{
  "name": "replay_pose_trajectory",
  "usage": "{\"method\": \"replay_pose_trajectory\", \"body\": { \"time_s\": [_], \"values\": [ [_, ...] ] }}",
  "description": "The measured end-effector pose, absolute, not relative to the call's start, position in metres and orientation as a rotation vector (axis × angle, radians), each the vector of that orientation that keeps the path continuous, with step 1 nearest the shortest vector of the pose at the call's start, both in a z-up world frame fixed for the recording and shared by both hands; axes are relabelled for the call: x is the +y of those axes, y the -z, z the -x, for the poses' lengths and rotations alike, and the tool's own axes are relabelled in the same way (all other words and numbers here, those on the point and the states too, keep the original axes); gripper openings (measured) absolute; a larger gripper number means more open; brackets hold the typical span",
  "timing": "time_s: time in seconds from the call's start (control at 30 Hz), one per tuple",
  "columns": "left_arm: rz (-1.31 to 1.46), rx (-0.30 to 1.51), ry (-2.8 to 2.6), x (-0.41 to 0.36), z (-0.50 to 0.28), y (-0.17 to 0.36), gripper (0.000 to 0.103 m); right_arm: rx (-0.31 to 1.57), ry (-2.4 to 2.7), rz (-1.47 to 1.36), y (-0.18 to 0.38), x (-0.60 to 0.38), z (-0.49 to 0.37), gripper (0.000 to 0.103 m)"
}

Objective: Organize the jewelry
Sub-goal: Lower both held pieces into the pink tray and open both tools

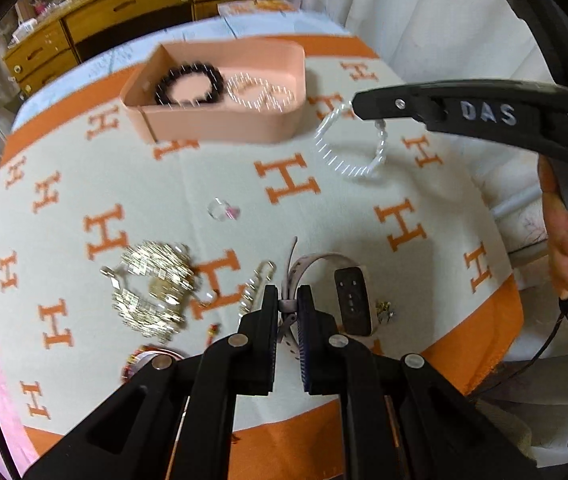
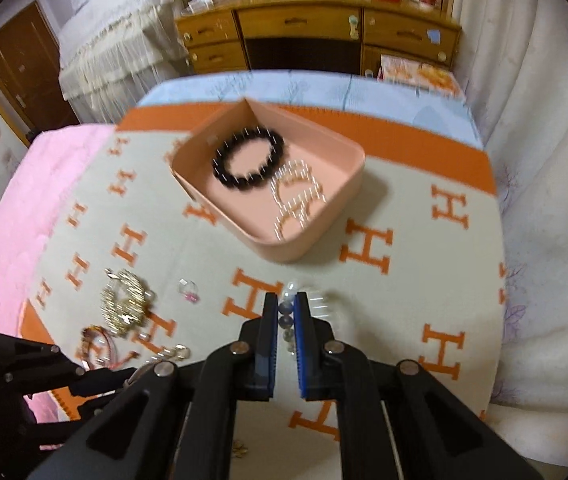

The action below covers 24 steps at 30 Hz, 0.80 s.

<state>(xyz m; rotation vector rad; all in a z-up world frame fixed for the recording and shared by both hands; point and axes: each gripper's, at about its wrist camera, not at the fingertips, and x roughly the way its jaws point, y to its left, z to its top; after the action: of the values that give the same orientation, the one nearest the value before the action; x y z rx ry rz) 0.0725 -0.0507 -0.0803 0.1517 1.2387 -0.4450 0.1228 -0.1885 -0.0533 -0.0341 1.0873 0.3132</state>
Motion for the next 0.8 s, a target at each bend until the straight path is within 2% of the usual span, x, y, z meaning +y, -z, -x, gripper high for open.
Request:
{"method": "replay_pose_trajectory", "body": {
  "time_s": [0.27,0.47,0.6,0.8],
  "values": [
    [-0.179,1.114,0.363,-0.042,-0.103,0.021,0.007,0.965,-0.331,0.042,0.005,-0.169,-0.118,0.007],
    [-0.173,1.024,0.311,-0.039,-0.149,-0.011,0.007,0.914,-0.299,0.011,-0.011,-0.163,-0.139,0.007],
    [-0.143,1.012,0.304,-0.045,-0.183,-0.010,0.007,0.896,-0.255,-0.011,-0.007,-0.163,-0.162,0.008],
    [-0.086,1.045,0.300,-0.056,-0.235,0.022,0.007,0.883,-0.178,0.004,0.014,-0.166,-0.196,0.008]
  ]
}}
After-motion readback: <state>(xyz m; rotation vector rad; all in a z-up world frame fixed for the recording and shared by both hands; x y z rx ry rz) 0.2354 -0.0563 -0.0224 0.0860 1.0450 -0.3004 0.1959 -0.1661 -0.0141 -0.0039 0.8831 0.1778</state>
